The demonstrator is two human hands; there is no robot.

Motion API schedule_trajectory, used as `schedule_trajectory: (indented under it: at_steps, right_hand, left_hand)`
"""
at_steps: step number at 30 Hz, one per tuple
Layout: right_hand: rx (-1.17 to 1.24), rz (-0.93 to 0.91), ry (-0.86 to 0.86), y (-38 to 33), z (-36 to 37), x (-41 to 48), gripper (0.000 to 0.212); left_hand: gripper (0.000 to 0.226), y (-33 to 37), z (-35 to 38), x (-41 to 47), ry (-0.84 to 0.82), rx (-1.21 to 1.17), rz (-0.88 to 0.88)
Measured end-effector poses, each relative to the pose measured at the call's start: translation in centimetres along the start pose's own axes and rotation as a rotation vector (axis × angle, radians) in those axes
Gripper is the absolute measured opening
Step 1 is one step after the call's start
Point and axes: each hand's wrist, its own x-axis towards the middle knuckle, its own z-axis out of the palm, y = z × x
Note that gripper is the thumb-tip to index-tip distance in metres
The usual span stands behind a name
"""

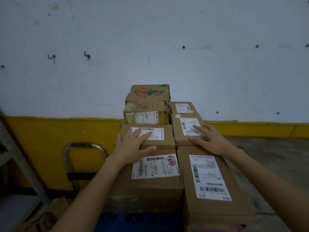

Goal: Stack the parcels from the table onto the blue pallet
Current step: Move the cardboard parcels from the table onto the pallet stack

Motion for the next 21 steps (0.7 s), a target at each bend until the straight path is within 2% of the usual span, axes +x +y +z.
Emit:
schedule_trajectory:
  at_steps: [4,8,10,13,15,21]
  right_hand:
    - [0.090,0.002,0.024,-0.1,-0.5,1.6,0.062]
    - [-0.034,-0.033,-0.024,0.0,1.1,2.0,0.058]
    - [0.004,-0.009,-0.025,0.2,0.7,2.5,0.058]
    - [0.017,0.015,0.047,-0.1,-1.0,4.5,0.059]
    - [0.038,0.036,0.074,-0.9,-1.8,6.1,0.059]
    - [0.148,-0.079,0.158,-6.6,0.2,10.4,0.069]
  left_hand:
    - [0.070,-0.9,0.1,0.6,-0.063,0.029,-0.040]
    - [0.070,-0.7,1.4,0.8,-0.110,0.071,-0.045]
    - [0.070,-1.3,0.7,1.4,-0.079,0.047,-0.027]
    - [0.066,-3.0,-1.9,3.4,0.115,0.056,0.015]
    - [0.066,-4.1,-3.5,5.2,0.189,0.077,0.017]
    - [0.069,-5.3,-4.8,11.0,0.088,-0.043,-0.036]
